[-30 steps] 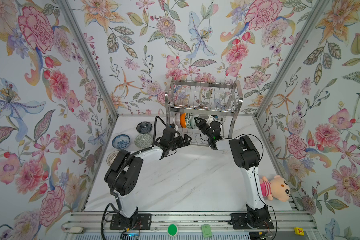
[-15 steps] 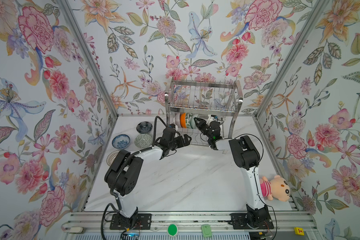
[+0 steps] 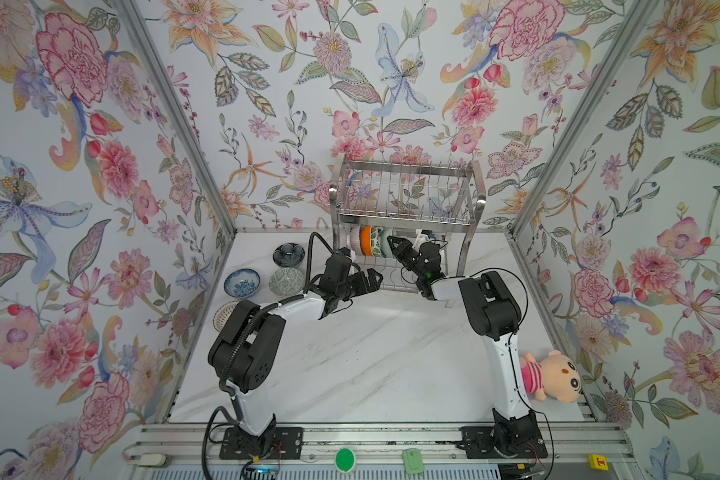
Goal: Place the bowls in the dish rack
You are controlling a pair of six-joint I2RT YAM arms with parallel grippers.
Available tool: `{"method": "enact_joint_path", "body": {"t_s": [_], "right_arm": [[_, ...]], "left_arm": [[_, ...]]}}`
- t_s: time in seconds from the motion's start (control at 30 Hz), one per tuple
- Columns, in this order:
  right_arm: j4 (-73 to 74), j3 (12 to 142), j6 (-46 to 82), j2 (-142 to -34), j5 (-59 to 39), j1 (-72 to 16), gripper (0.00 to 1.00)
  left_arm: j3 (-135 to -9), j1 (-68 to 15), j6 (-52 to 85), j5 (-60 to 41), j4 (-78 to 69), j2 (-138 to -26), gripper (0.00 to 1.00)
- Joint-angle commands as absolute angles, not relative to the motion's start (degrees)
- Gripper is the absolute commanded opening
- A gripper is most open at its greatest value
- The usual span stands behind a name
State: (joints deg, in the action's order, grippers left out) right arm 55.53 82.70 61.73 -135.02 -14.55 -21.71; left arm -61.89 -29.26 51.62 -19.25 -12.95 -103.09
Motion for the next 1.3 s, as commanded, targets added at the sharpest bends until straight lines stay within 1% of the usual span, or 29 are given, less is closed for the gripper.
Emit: {"method": "enact_joint_path", "body": {"t_s": [0.0,0.5,0.93,1.17,1.27], "right_arm": [[54.72,81.49,60.84,-131.78,-14.37,-21.12,0.3],[55.19,76.66,60.42,-127.46,-14.33,-21.26,0.32],[55.07,67.45,57.75,-119.71,-13.71,-22.64,0.39],[53.94,62.49,56.51,-114.95,-14.15,-23.32,0.43],[52.79,60.9,55.28,-113.03,-14.5,-23.98,0.46]], "left_arm": [[-61.17,-29.57,51.09,-19.16,-12.13,-101.1,0.99],[-58.69,-30.49,51.35,-17.95,-11.89,-98.02,0.99],[-54.52,-32.33,52.16,-15.83,-11.23,-93.56,0.99],[-50.49,-32.95,52.65,-14.47,-10.99,-90.0,0.99],[-48.91,-33.05,52.49,-13.81,-10.34,-86.57,0.99]]}}
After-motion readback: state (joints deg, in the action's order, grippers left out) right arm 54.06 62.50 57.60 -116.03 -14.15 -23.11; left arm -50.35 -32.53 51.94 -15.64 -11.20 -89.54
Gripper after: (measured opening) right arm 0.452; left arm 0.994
